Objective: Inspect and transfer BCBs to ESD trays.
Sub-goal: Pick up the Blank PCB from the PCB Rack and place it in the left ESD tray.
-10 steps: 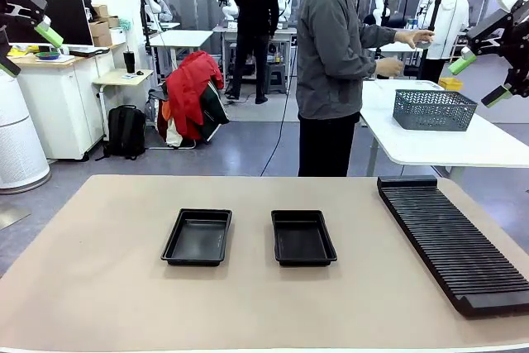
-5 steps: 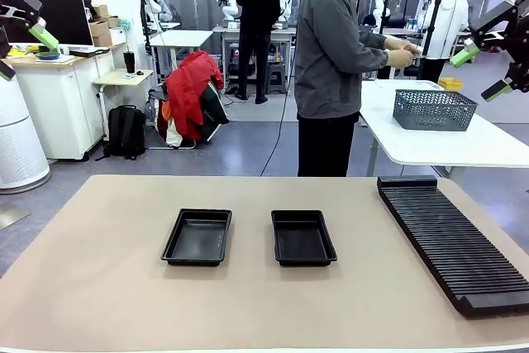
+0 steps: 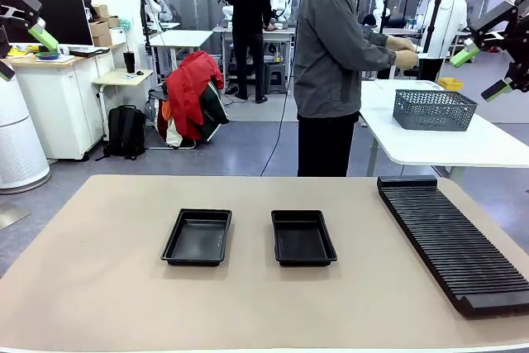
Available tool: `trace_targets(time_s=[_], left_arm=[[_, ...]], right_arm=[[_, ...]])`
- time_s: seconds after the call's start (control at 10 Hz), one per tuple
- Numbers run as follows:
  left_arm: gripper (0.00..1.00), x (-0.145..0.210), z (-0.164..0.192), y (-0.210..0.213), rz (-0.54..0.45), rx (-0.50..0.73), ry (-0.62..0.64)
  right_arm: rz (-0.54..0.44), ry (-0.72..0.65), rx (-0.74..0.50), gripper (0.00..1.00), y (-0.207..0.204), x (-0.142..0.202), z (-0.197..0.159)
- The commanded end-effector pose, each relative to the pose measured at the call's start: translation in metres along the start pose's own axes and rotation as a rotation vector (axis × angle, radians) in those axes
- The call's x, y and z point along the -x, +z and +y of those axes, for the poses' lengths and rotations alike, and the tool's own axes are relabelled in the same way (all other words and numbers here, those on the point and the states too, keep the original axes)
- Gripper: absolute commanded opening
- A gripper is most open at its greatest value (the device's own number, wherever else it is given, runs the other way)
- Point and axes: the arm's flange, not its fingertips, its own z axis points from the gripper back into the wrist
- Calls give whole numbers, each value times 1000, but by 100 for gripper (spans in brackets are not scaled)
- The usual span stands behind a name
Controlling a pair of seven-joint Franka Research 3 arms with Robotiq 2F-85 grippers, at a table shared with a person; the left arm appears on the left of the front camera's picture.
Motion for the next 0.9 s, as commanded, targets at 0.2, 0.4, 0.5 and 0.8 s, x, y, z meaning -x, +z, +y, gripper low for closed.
trace_targets(time_s=[0.2, 0.4, 0.5, 0.8], left_arm=[[100, -6, -11, -3, 20, -54, 4], [100, -9, -14, -5, 31, -77, 5], [100, -10, -18, -5, 20, -81, 0], [100, -8, -25, -3, 8, -96, -15]], right_arm=[[-1, -5, 2, 100, 0, -2, 3], [-31, 6, 19, 100, 3, -3, 4], [-59, 28, 43, 100, 7, 0, 7], [-81, 31, 79, 100, 26, 4, 16]])
